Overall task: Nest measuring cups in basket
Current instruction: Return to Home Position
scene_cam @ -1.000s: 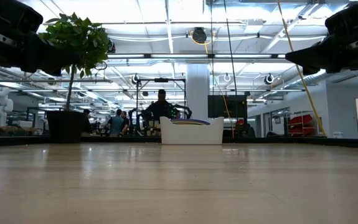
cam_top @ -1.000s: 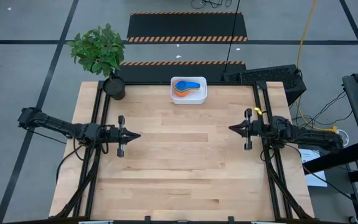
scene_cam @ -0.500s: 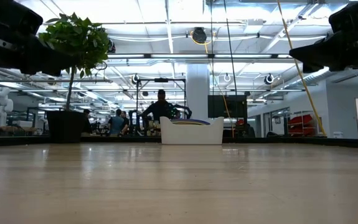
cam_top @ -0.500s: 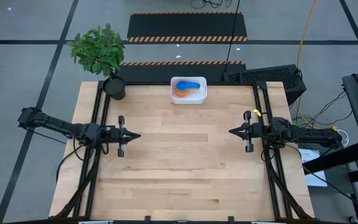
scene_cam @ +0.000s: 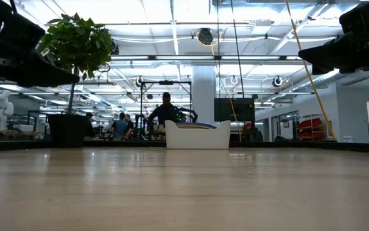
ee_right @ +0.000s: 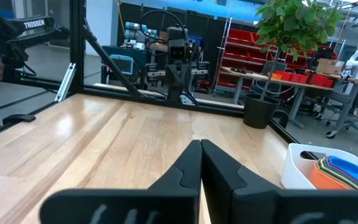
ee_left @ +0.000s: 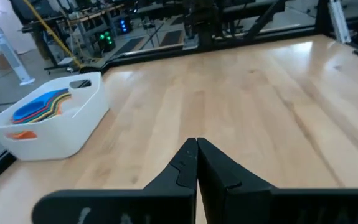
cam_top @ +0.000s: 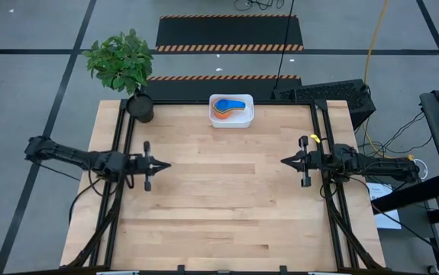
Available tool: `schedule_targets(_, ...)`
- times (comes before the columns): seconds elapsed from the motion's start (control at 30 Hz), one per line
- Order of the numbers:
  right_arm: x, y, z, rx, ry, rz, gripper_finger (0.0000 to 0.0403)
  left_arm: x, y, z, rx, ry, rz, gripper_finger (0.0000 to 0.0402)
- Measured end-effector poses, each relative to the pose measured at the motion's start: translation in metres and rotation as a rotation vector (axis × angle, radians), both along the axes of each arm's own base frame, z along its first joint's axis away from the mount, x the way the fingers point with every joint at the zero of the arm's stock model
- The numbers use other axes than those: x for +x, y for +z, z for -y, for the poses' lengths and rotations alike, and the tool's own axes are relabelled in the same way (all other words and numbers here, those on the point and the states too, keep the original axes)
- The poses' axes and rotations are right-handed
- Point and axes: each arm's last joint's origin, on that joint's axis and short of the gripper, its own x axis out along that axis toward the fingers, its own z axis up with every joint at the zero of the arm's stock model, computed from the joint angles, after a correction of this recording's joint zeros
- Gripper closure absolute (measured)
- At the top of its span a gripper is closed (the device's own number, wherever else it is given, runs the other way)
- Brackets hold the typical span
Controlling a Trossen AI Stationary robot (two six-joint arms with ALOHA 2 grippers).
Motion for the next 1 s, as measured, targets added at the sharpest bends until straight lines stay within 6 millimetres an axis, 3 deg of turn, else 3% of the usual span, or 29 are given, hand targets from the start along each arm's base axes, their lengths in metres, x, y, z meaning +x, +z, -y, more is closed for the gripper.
schedule_targets(0.4,0.0,0.0,0.0,0.0,0.0,0.001,0.0403,-0.01,0.012,-0.006,0.01,-0.097,0.125,0.0399)
schedule_targets(1.0,0.0,0.0,0.0,0.0,0.0,0.0,0.0403,-0.015,0.016,-0.02,0.028,-0.055,0.193,0.04)
